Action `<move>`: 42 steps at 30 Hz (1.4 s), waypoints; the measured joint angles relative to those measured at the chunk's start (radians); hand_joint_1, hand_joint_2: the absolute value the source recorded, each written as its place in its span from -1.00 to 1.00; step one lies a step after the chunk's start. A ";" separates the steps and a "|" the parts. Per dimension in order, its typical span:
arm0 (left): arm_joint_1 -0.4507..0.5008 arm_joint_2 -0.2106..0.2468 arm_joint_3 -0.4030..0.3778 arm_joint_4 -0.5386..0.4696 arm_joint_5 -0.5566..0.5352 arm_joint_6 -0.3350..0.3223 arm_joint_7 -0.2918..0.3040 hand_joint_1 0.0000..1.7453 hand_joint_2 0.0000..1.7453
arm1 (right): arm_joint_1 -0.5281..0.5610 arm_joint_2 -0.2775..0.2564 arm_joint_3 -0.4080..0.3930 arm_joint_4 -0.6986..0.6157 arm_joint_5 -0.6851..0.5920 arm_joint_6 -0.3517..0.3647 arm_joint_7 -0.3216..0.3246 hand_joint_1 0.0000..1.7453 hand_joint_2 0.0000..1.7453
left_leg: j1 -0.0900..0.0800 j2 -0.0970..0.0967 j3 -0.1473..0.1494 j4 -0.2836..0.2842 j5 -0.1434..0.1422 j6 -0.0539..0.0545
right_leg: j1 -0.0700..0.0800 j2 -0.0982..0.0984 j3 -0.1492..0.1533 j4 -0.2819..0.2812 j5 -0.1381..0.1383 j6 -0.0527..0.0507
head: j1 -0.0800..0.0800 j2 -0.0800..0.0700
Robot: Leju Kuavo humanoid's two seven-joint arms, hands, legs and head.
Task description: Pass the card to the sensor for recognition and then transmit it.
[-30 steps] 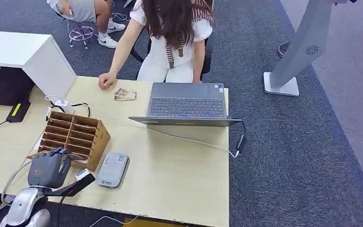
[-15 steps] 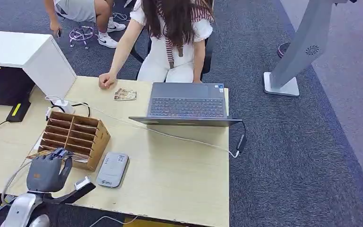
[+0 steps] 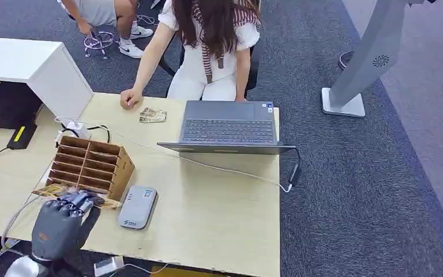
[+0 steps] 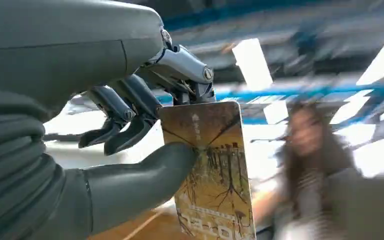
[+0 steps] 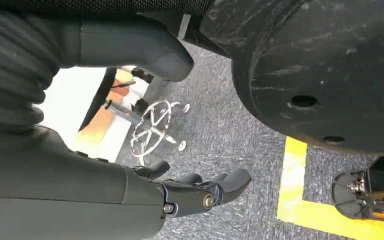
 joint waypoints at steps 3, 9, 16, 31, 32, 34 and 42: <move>-0.001 -0.029 0.001 -0.088 0.039 0.002 -0.036 1.00 1.00 | 0.002 0.001 0.000 0.000 0.005 0.001 -0.004 -1.00 1.00 | 0.000 -0.001 0.000 0.000 -0.001 0.001 | 0.000 -0.002 -0.002 0.000 0.000 0.000 | 0.000 0.000; -0.374 -0.021 -0.008 0.089 0.060 0.001 0.134 1.00 1.00 | -0.013 -0.015 0.026 0.000 0.060 0.023 0.013 -1.00 1.00 | 0.001 -0.013 -0.004 0.001 0.011 -0.003 | 0.000 -0.014 -0.003 0.000 0.006 -0.002 | -0.001 0.000; -0.915 -0.062 -0.044 0.630 -0.185 -0.001 0.236 1.00 1.00 | -0.043 -0.054 0.070 0.000 0.129 0.047 0.035 -1.00 1.00 | 0.001 -0.007 -0.013 0.001 0.022 -0.004 | 0.001 -0.009 -0.013 0.001 0.022 -0.004 | 0.000 0.000; -1.204 -0.138 -0.044 1.091 -0.286 0.001 0.286 1.00 1.00 | -0.049 -0.079 0.099 0.000 0.148 0.057 0.045 -1.00 1.00 | 0.001 0.000 -0.018 0.001 0.022 -0.004 | 0.001 -0.001 -0.020 0.001 0.024 -0.003 | 0.000 0.000; -1.207 -0.138 -0.044 1.099 -0.286 0.001 0.286 1.00 1.00 | -0.049 -0.079 0.099 0.000 0.148 0.057 0.045 -1.00 1.00 | 0.001 0.000 -0.018 0.001 0.022 -0.004 | 0.001 -0.001 -0.020 0.001 0.024 -0.003 | 0.000 0.000; -1.212 -0.140 -0.044 1.114 -0.286 0.001 0.287 1.00 1.00 | -0.049 -0.081 0.099 0.000 0.148 0.057 0.046 -1.00 1.00 | 0.001 0.000 -0.018 0.001 0.023 -0.004 | 0.001 -0.001 -0.020 0.001 0.024 -0.003 | 0.000 0.000; -1.239 -0.143 -0.043 1.176 -0.289 0.002 0.331 -1.00 1.00 | -0.050 -0.084 0.099 0.000 0.149 0.056 0.049 -1.00 1.00 | 0.001 0.000 -0.019 0.001 0.023 -0.004 | 0.001 -0.001 -0.020 0.001 0.024 -0.003 | 0.000 0.000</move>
